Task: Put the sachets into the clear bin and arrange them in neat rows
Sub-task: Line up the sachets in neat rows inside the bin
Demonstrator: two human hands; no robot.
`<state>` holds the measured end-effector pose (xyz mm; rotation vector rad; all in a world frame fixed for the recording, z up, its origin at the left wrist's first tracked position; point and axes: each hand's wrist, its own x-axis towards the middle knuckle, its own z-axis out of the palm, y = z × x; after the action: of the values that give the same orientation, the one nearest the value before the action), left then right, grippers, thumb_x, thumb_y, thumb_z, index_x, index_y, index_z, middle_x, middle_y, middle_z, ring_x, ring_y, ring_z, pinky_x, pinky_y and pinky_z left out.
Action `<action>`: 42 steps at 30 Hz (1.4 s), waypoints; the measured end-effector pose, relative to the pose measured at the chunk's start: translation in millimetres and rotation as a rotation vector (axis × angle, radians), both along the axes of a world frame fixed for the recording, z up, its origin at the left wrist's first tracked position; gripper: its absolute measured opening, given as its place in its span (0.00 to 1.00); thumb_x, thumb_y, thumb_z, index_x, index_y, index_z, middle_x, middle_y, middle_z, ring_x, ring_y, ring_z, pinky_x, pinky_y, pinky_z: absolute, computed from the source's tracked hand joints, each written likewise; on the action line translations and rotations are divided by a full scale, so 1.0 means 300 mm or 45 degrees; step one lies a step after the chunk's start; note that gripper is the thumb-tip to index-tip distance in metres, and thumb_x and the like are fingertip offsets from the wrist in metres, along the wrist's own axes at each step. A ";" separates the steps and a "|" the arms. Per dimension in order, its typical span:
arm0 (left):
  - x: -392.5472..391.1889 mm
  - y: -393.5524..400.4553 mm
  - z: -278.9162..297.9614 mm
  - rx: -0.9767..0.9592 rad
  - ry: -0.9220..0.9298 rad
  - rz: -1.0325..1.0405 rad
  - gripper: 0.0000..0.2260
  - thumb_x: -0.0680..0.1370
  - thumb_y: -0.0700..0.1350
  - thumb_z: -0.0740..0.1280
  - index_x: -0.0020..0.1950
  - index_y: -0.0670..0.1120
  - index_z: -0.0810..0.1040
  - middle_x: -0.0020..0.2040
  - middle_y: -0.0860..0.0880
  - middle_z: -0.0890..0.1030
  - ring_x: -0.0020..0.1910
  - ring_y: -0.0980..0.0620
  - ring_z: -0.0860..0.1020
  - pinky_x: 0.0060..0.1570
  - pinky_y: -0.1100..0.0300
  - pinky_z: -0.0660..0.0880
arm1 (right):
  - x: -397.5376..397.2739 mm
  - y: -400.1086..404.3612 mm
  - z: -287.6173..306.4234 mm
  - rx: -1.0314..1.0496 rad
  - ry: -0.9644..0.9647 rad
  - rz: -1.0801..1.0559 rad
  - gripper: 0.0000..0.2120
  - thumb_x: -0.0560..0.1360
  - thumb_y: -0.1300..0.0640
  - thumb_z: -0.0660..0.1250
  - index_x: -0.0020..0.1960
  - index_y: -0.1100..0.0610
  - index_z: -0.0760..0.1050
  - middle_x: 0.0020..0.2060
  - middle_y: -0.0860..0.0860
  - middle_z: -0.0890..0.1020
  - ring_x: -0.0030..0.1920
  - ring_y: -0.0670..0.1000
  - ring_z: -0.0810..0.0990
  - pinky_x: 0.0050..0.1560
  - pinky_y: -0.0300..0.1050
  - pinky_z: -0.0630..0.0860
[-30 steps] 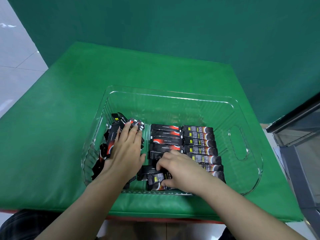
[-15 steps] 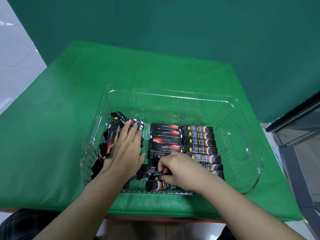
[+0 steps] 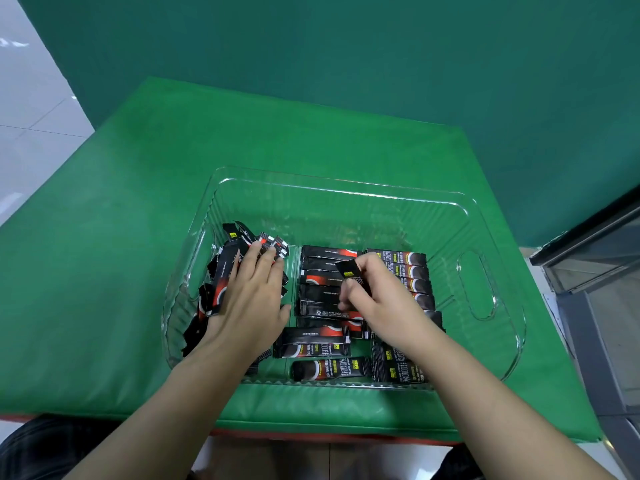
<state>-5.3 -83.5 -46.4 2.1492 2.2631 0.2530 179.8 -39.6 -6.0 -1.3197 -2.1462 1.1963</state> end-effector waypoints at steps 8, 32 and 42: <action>0.001 -0.001 -0.002 0.014 -0.045 0.008 0.32 0.78 0.54 0.63 0.77 0.43 0.56 0.78 0.46 0.54 0.77 0.46 0.45 0.69 0.54 0.36 | -0.021 -0.033 -0.056 0.387 -0.825 0.495 0.19 0.74 0.45 0.67 0.60 0.55 0.73 0.53 0.49 0.74 0.51 0.53 0.77 0.49 0.51 0.76; 0.001 -0.002 -0.003 0.060 -0.016 -0.017 0.33 0.77 0.54 0.65 0.77 0.42 0.58 0.78 0.45 0.56 0.77 0.45 0.47 0.66 0.57 0.32 | -0.071 -0.039 -0.054 0.412 -0.992 0.560 0.18 0.71 0.44 0.69 0.51 0.57 0.73 0.47 0.52 0.77 0.47 0.54 0.76 0.38 0.45 0.69; -0.005 -0.001 0.000 0.038 0.030 -0.008 0.33 0.74 0.52 0.70 0.73 0.40 0.65 0.75 0.42 0.64 0.76 0.42 0.55 0.70 0.53 0.39 | -0.032 -0.025 -0.022 0.415 -1.034 0.458 0.16 0.72 0.47 0.67 0.52 0.57 0.73 0.49 0.52 0.77 0.47 0.57 0.78 0.41 0.47 0.74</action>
<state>-6.8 -83.9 -46.4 2.1844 2.2794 0.2649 170.2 -47.1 -12.6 -1.4549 -3.0768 0.3635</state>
